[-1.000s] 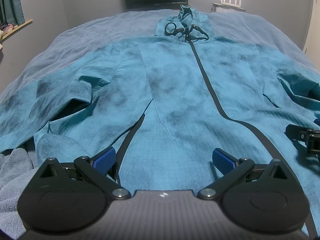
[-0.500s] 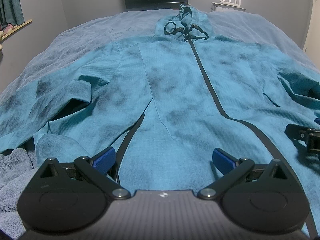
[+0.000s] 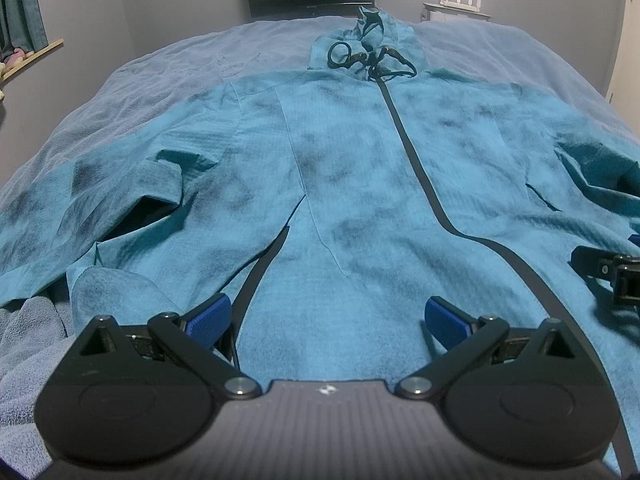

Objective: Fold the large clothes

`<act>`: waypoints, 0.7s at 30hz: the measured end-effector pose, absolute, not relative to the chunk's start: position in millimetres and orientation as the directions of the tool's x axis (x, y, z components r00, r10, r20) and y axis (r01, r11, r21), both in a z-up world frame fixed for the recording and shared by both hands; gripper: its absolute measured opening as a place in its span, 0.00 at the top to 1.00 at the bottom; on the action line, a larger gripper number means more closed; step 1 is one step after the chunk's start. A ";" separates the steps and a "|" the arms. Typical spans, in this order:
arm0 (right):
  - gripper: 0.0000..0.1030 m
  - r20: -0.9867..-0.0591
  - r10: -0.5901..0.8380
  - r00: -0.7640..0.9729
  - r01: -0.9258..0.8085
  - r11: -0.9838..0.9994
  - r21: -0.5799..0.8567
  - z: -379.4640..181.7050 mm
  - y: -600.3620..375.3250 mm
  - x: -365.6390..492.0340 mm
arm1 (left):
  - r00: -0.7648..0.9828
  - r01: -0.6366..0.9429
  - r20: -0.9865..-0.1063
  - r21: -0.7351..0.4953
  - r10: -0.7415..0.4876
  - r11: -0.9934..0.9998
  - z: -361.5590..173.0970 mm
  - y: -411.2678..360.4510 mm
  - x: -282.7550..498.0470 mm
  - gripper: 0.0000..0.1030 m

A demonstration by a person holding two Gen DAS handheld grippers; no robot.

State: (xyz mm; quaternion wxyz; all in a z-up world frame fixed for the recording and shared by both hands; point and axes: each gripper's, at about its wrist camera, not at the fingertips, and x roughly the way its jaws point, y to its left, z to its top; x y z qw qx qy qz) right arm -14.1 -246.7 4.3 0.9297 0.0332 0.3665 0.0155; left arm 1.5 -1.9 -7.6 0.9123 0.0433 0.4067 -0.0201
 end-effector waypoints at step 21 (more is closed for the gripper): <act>0.00 -0.682 0.053 0.729 -0.004 0.997 0.073 4.2 -246.7 -13.5 | 0.667 0.072 -0.745 0.065 0.000 0.995 -9.0 -2.2 1.3 0.00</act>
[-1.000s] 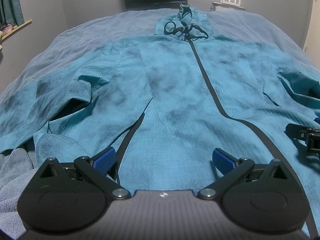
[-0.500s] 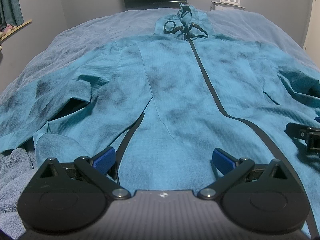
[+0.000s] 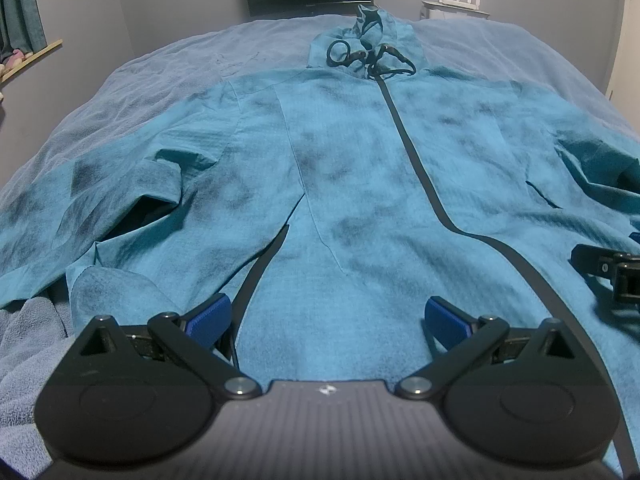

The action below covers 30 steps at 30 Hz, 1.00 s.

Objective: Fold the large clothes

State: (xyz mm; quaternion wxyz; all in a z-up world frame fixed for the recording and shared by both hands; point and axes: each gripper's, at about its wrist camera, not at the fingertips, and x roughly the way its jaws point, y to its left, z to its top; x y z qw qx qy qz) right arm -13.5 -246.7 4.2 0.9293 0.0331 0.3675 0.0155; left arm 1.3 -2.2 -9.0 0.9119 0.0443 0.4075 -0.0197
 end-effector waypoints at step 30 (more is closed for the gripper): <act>0.00 -0.427 -0.133 0.895 0.227 0.958 0.177 73.8 -342.9 -23.6 | 0.778 0.113 -0.628 0.113 -0.017 0.987 42.8 -11.1 54.8 0.00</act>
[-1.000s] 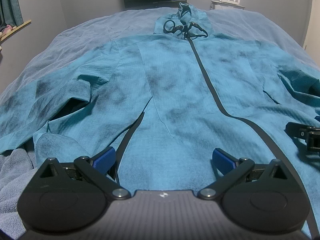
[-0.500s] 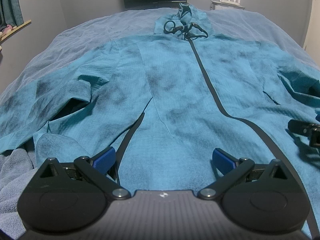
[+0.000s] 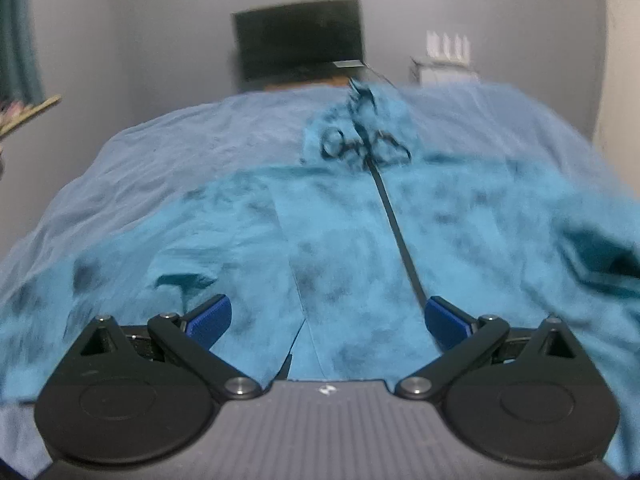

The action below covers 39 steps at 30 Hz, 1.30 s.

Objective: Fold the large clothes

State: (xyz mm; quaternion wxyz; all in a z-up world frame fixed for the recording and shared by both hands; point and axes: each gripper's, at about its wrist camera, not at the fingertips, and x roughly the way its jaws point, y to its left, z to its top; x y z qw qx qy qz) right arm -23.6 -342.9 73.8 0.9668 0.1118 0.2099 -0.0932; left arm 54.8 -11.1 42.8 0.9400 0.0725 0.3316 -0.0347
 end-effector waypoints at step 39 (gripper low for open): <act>0.63 -0.535 -0.510 0.674 0.734 0.372 0.568 -31.9 -591.9 12.4 | 0.588 0.064 -0.808 -0.014 -0.049 0.998 -42.2 0.1 95.2 0.00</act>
